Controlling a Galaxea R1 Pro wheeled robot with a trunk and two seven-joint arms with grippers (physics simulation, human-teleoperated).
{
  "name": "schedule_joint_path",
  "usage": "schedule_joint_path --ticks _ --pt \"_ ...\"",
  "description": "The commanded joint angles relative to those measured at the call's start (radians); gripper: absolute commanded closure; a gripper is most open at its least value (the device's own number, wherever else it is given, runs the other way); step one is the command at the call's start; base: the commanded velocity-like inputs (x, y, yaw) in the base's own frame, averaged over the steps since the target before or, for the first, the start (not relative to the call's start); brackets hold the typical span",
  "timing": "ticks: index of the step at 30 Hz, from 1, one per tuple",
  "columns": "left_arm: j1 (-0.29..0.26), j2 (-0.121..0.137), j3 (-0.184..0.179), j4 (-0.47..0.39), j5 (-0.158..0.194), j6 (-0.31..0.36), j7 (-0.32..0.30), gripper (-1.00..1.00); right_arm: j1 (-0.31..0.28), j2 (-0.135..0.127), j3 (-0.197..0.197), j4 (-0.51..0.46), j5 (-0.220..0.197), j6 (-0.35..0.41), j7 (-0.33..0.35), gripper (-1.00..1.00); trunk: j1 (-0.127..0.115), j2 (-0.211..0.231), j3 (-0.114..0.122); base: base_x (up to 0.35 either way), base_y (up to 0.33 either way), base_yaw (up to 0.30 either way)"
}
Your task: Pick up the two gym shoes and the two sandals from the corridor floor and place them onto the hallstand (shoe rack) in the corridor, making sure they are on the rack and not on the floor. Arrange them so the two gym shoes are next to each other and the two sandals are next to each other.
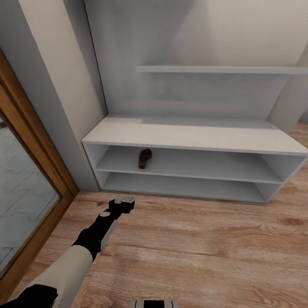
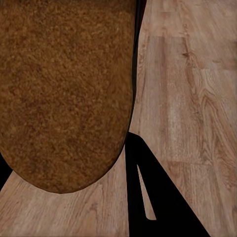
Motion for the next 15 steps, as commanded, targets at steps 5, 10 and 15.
schedule_joint_path --ticks 5,10,15 --pt "0.000 0.000 -0.001 -0.002 0.002 0.006 -0.001 -1.00 -0.001 0.000 -0.002 -0.001 0.008 0.005 0.007 1.00 0.000 0.000 -0.001 -0.227 -0.055 0.000" --pt "0.000 0.000 -0.001 -0.002 0.002 0.006 -0.002 -1.00 -0.001 0.000 -0.002 -0.001 0.008 0.006 0.007 1.00 0.000 0.000 -0.001 -0.253 0.084 0.000" --pt "0.000 0.002 0.001 -0.003 0.002 0.006 -0.010 -1.00 -0.001 0.000 -0.002 -0.001 0.008 0.006 0.007 1.00 0.000 0.000 -0.001 -0.088 0.075 0.000"
